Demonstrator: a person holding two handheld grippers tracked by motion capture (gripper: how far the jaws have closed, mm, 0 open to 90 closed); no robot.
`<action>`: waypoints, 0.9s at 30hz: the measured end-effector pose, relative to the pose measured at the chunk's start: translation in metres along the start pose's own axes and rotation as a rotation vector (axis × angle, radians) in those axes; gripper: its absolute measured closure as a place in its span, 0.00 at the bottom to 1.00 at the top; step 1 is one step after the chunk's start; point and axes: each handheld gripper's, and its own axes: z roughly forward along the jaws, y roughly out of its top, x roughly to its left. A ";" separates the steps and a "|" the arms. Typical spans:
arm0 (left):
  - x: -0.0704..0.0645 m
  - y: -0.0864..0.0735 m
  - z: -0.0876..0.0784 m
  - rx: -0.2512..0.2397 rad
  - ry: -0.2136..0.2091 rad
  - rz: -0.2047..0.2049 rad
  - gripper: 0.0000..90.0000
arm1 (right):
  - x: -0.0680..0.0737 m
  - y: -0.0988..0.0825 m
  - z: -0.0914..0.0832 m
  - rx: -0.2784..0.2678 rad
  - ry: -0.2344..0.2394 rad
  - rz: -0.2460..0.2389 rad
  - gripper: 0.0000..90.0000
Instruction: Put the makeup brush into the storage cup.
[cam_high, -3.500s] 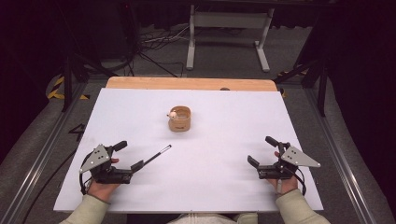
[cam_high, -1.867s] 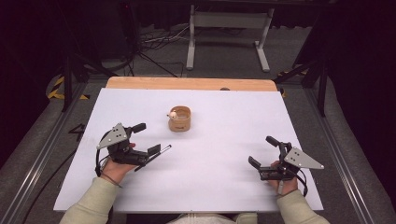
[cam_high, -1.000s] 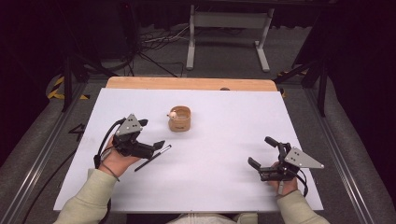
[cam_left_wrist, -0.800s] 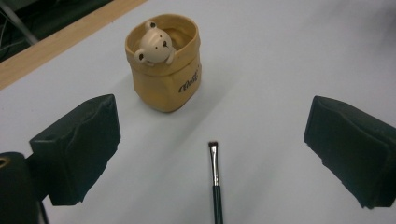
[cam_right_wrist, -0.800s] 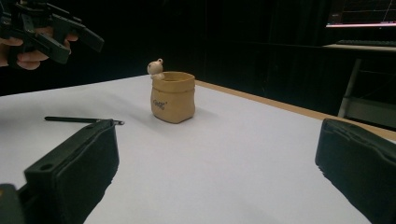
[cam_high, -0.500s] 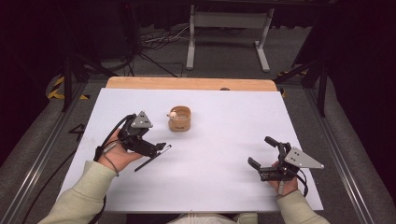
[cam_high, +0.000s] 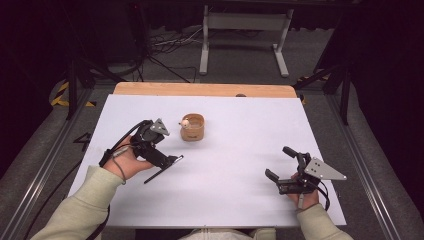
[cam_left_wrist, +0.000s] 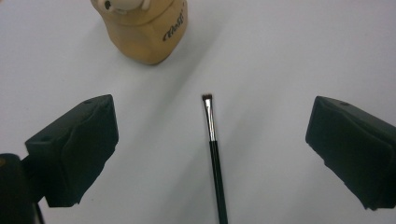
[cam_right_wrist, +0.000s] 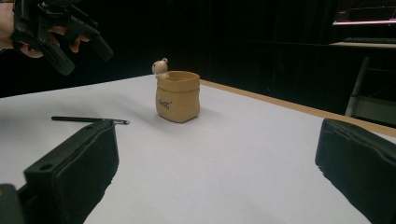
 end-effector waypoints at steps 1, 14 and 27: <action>0.000 0.001 0.000 0.013 -0.003 0.001 0.04 | 0.000 0.000 0.000 -0.002 0.001 -0.002 0.00; -0.002 0.010 0.009 0.136 0.001 0.030 0.04 | -0.001 -0.001 0.001 -0.001 0.019 0.008 0.01; 0.002 0.011 0.022 0.242 -0.022 0.027 0.04 | -0.001 -0.001 0.002 0.009 0.034 0.027 0.01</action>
